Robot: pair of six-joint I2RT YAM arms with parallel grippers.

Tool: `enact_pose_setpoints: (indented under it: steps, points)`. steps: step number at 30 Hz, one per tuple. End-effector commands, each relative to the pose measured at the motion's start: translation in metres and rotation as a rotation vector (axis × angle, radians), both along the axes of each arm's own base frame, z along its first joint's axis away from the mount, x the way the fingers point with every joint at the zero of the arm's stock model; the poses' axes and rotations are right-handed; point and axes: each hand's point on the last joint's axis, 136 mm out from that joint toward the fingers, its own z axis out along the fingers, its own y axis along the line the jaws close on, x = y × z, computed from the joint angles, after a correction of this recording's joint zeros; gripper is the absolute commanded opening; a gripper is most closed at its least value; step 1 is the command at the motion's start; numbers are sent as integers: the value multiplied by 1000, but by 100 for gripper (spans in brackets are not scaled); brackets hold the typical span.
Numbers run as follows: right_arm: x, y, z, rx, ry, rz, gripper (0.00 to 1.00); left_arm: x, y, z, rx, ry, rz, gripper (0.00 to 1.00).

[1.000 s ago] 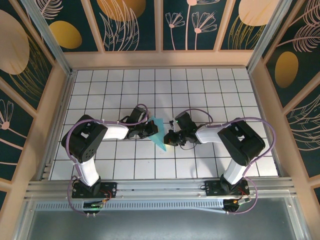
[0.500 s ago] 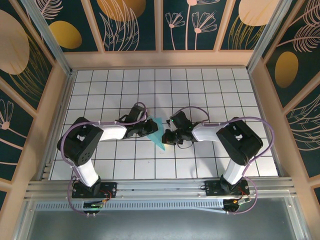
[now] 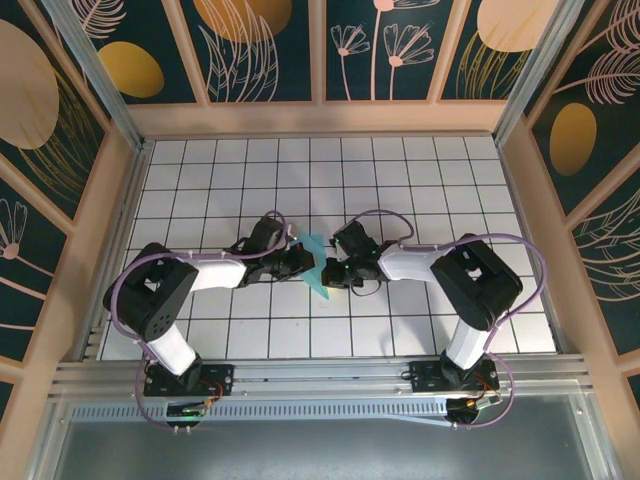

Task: Fold a paper plane with a square sheet of paper (fold left side to right side)

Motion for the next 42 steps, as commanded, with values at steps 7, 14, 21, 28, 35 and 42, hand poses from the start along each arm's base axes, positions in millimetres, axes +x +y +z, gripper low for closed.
enact_pose_setpoints:
  steps: [7,14,21,28,35,42]
  points:
    - [-17,-48,-52,-288,61,-24,0,-2,-18,-12,-38,33,-48,2]
    - [-19,-51,-55,-312,66,-18,0,2,-19,-14,-27,26,-37,2]
    - [-20,-56,-58,-336,66,-18,0,2,-11,-24,28,31,-17,1]
    - [-21,-59,-60,-369,68,-9,0,4,2,-42,145,43,3,0]
    - [-23,-63,-62,-389,72,-4,0,6,12,-54,210,52,24,0]
    - [-25,-65,-65,-407,77,7,0,10,13,-53,229,43,40,0]
